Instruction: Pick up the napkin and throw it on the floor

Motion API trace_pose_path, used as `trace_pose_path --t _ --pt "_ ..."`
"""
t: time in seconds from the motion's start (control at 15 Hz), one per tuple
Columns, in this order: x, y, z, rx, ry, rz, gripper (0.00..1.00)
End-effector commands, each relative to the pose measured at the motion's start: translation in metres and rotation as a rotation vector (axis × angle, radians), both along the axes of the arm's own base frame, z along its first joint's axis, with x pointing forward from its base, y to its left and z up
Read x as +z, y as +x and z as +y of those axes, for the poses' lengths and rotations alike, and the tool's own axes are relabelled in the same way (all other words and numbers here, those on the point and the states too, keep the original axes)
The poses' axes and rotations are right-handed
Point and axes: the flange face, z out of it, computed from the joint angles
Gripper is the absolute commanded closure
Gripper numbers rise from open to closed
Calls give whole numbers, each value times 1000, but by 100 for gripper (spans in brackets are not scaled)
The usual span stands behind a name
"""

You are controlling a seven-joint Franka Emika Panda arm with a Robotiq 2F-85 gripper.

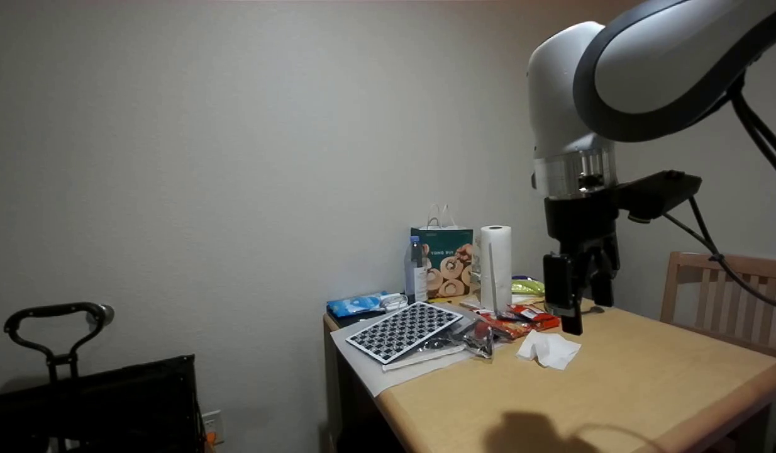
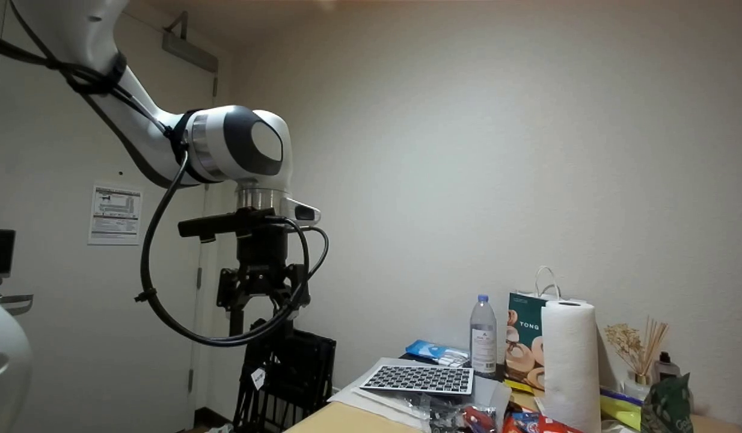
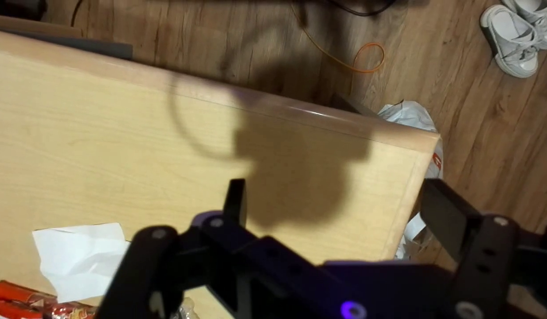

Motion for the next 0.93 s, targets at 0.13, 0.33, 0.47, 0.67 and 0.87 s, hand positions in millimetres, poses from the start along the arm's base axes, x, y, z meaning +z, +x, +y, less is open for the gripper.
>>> trace_pose_path --t 0.13,0.33,0.47,0.67,0.87 --pt "-4 19 -25 -98 -8 -12 0" --pt "-13 41 -68 -189 19 -9 0" --pt "-19 57 -90 -239 32 -8 0" --pt "-18 53 -95 -252 55 -1 0" --pt "-27 69 -104 -270 57 21 0"
